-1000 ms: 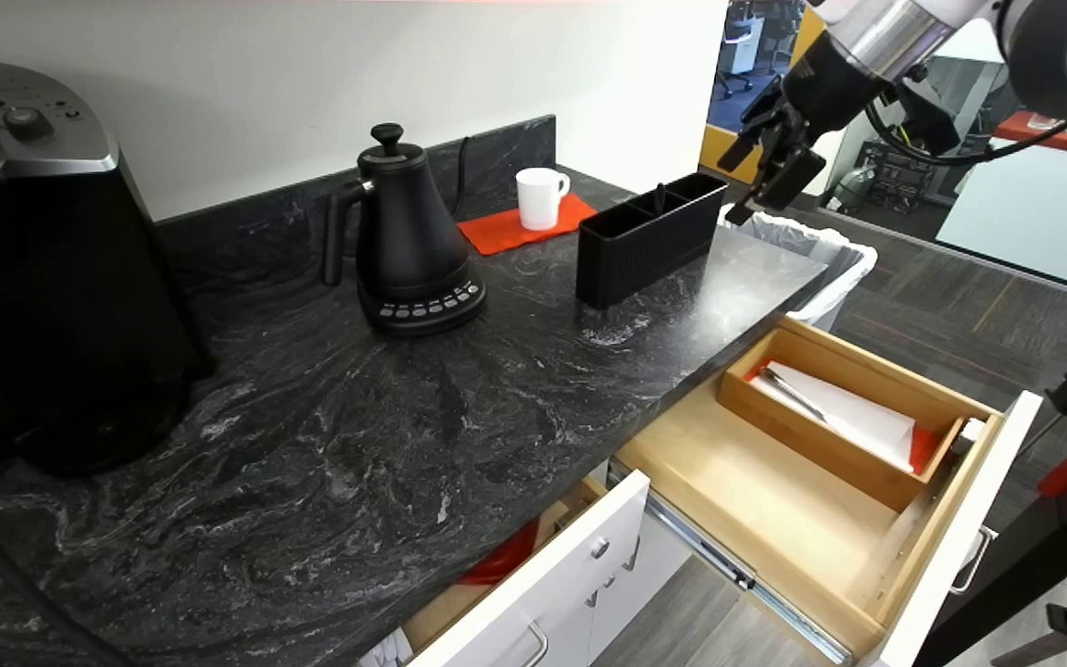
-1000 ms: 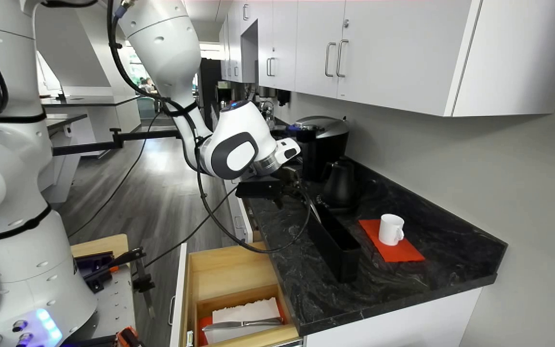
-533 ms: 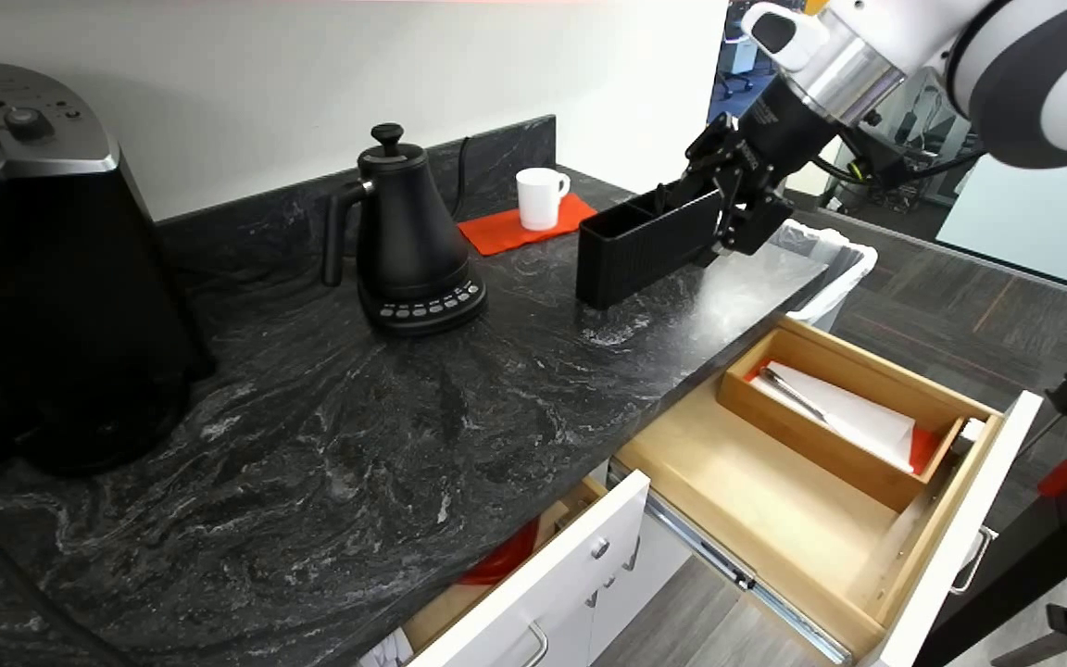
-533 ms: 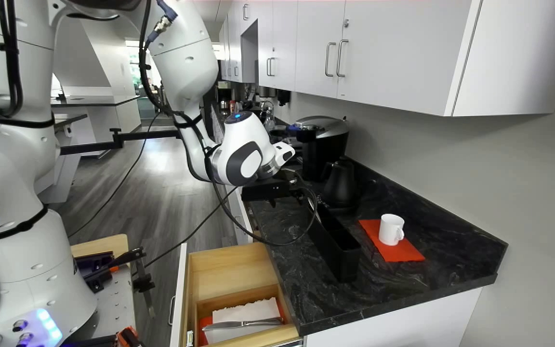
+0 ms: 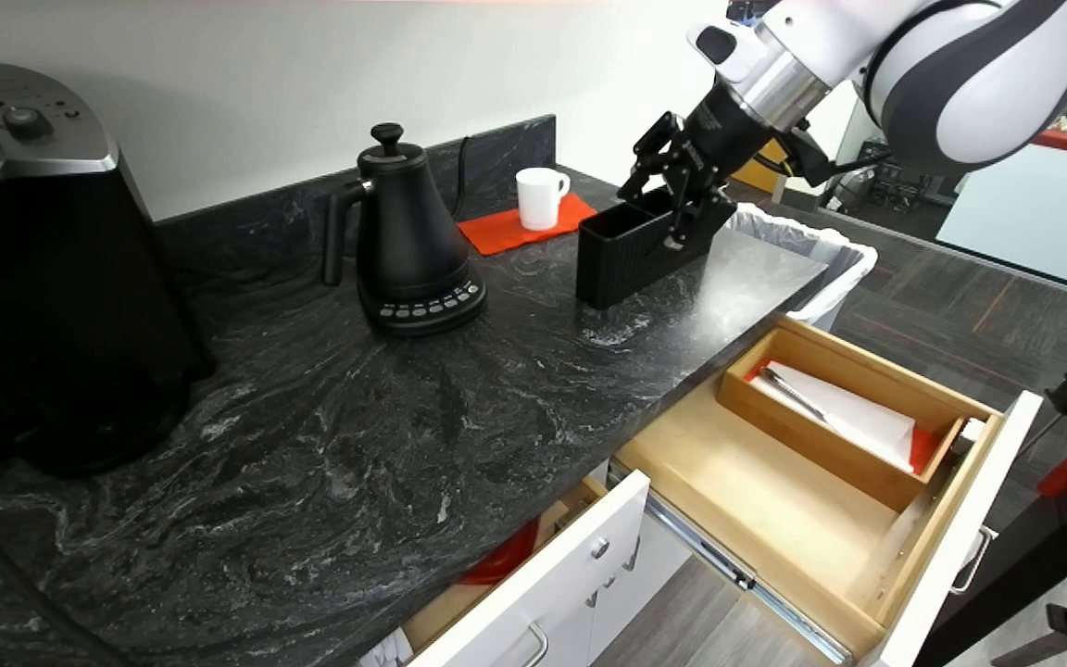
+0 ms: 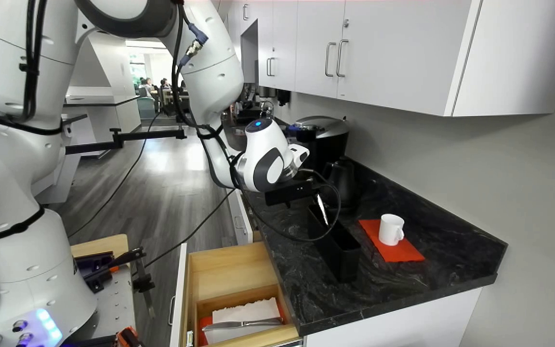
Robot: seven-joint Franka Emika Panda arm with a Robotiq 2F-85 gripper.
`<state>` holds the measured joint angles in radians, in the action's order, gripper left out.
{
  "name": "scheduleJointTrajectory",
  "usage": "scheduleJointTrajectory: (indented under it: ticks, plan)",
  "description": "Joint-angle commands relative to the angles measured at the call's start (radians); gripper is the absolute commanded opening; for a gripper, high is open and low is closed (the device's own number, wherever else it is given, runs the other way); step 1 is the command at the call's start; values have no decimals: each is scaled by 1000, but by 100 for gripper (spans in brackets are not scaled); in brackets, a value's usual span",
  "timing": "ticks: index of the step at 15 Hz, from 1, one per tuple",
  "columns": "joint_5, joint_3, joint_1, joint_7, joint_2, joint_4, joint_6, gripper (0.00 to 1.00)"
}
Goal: Take the butter knife from the cutlery holder followed by the fork
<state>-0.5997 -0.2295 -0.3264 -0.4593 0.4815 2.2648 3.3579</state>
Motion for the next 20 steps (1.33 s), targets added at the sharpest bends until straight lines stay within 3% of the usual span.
scheduleJointTrajectory:
  ticks: [1,5,7,8,9,10,11,15,19,20]
  plan:
    - [-60,-58,-62,-44,34,-58,11,100]
    - [-76,-68,-64,-64,46,-105,24,100]
    - [-63,-33,-33,-67,34,-118,43,100]
    - [-42,14,7,-66,22,-126,61,96]
    - [-37,95,69,-33,8,-144,84,86]
    - [-25,129,92,-28,-3,-142,92,87]
    - [37,172,128,-59,-7,-141,97,97]
    - [134,274,211,-41,8,-144,44,100]
    - [131,275,211,3,20,-141,-30,100]
    - [129,224,169,5,16,-138,-77,100]
